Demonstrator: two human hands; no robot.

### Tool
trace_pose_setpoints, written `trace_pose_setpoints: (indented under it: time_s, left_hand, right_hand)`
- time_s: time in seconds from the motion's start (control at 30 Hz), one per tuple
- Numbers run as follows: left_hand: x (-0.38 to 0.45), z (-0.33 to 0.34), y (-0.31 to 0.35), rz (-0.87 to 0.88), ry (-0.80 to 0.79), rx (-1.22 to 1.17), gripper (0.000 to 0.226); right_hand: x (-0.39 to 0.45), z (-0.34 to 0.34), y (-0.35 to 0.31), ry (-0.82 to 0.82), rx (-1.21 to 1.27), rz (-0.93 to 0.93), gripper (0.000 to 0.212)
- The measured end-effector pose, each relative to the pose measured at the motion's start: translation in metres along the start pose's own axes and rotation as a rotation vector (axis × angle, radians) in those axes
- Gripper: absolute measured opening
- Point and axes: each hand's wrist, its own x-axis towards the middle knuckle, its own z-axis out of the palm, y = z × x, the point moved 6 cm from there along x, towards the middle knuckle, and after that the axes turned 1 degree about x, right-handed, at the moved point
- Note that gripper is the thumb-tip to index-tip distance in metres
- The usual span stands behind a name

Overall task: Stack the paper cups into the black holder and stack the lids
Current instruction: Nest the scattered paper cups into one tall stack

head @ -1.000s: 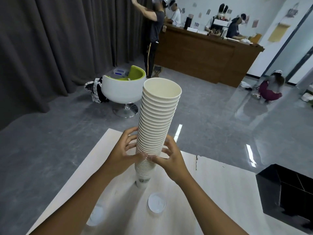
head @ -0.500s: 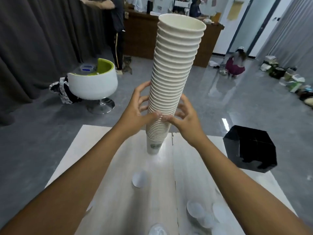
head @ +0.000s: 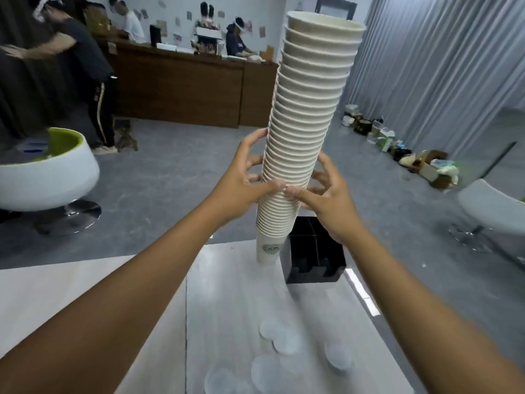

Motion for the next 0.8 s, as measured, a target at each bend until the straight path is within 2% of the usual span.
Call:
trace_pose_setpoints:
  time_s: [0.2,0.37,0.53,0.8]
  left_hand:
    - [0.054,0.087,-0.006,-0.044,-0.020,-0.048,0.089]
    - [0.087,0.127,-0.026,-0.071,0.000,-0.078,0.088]
    - [0.115,0.144,-0.037,-0.089,0.003,-0.014,0.089]
    - [0.129,0.151,-0.083,-0.162,0.048,0.089,0.088]
  right_hand:
    - [0.011,-0.093,0.014,-0.004,0.012,0.026,0.075]
    - [0.026,-0.142,0.043,0.002,0.072,0.034,0.075]
    - [0.048,-0.164,0.069,-0.026,0.121,0.062,0.082]
    - [0.062,-0.166,0.125,-0.057,0.151,0.134,0.077]
